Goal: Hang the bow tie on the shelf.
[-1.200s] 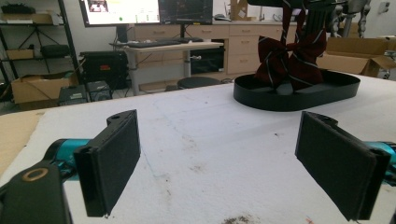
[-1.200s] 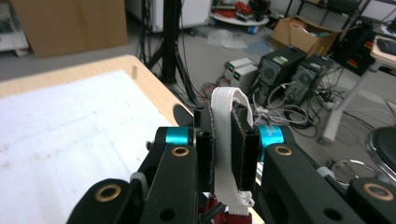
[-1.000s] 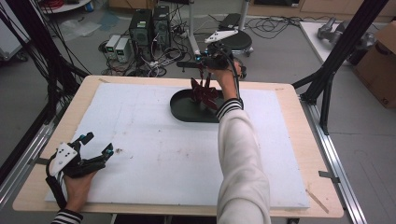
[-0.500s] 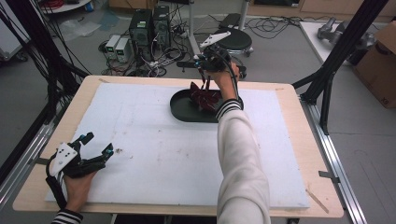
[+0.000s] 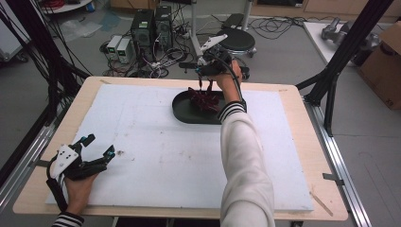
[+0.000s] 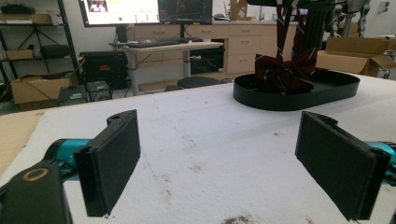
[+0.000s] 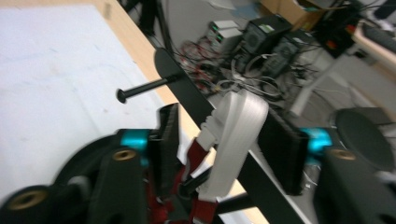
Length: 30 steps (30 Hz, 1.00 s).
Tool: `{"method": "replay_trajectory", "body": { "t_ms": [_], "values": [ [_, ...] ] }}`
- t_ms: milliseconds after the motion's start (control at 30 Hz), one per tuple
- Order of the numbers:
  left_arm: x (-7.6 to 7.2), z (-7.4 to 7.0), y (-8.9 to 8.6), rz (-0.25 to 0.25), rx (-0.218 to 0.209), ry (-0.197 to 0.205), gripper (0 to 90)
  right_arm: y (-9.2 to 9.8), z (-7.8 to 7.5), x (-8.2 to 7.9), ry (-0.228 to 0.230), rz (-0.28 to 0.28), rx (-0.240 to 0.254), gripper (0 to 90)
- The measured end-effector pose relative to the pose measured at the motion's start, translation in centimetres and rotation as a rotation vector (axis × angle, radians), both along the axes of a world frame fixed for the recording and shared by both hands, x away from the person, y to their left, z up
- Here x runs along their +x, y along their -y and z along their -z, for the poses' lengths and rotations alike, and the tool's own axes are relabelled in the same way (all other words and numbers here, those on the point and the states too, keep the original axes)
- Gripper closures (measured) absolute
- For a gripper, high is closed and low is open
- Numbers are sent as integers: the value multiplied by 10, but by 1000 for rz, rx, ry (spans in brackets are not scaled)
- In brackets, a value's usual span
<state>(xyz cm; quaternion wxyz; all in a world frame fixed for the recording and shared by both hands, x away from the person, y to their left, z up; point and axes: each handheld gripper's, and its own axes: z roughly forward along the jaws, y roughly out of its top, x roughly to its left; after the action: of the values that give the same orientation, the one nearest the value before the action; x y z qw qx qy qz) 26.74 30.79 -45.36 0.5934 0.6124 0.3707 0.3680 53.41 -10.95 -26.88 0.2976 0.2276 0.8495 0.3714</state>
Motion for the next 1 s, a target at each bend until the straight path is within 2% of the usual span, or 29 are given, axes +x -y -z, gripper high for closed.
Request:
{"method": "replay_trajectory", "body": {
  "t_ms": [100,233,433,567,633,733,800,833,900,1000],
  "values": [
    [0,0,0,0,0,0,144,-2,-1,-2,22,24,-33,372],
    [0,0,0,0,-1,2,144,0,0,-3,19,56,-44,300],
    [0,0,0,2,2,2,144,7,-7,-9,30,75,10,211],
    [0,0,0,2,4,-1,144,11,-14,-17,17,90,81,116],
    [0,0,1,-1,4,3,144,15,-19,-24,6,91,121,113],
    [0,0,1,-2,3,3,144,25,-25,-40,71,80,215,112],
    [0,0,1,-1,3,4,144,35,-28,-50,57,70,282,111],
    [0,0,1,-2,3,5,144,39,-28,-55,46,67,304,110],
    [0,0,1,-2,1,5,144,49,-28,-70,72,61,332,110],
    [0,0,0,-2,1,3,144,61,-26,-89,82,49,364,110]
  ]
}}
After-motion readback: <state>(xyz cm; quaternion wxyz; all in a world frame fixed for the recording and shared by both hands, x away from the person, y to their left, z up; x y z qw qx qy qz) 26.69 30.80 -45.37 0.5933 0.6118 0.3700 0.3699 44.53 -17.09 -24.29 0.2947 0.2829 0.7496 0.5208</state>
